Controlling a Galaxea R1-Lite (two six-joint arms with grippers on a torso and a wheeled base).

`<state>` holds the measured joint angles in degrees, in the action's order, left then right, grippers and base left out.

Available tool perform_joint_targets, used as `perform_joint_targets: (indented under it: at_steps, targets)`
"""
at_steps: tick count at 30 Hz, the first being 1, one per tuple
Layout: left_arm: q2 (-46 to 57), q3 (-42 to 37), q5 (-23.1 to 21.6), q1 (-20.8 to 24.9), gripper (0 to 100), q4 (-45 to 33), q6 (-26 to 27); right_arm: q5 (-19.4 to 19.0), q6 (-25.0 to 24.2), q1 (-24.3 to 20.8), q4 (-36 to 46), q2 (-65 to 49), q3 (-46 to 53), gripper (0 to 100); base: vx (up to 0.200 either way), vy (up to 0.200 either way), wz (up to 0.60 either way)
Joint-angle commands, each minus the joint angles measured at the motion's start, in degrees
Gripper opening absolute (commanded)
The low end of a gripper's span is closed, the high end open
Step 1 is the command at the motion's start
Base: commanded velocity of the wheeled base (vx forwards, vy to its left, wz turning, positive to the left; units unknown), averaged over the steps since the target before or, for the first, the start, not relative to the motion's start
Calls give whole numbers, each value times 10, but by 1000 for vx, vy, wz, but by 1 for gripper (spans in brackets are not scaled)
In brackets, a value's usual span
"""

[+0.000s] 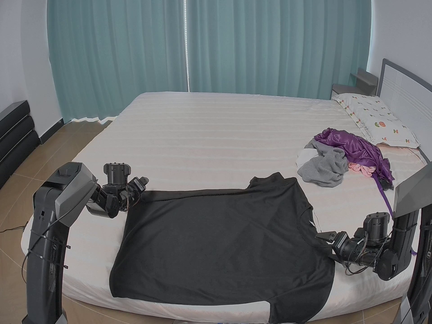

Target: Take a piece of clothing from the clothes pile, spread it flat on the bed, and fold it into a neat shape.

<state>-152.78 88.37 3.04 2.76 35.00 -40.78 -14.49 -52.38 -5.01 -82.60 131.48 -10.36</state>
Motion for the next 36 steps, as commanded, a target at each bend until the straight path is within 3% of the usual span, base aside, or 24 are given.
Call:
perform_joint_targets:
  at_steps: [1, 4, 5, 15, 23, 31, 32, 36]
  targets:
    - [9, -18, 0, 3, 100, -1, 2, 0, 0, 0, 0, 1, 0, 100, 0, 0, 0]
    - [19, -35, 0, 3, 100, -5, 2, 0, 0, 0, 0, 1, 0, 100, 0, 0, 0]
    - [18, -36, 1, 3, 0, -7, 2, 0, 0, 0, 0, 1, 0, 100, 0, 0, 0]
    - [-8, 55, 9, -14, 0, -10, -2, 6, 4, -5, -16, -19, -14, 100, 0, 0, 0]
    - [-25, 88, 22, -16, 0, -12, -4, 8, 11, -18, 15, -8, -118, 100, 0, 0, 0]
    - [2, 39, 18, -21, 0, -22, -6, 9, 26, -22, 209, -11, -290, 100, 0, 0, 0]
    - [4, 36, 17, -21, 100, -23, -6, 9, 26, -24, 225, -10, -306, 100, 0, 0, 0]
    - [6, 33, 6, -21, 100, -23, -5, 9, 28, -25, 281, -11, -352, 100, 0, 0, 0]
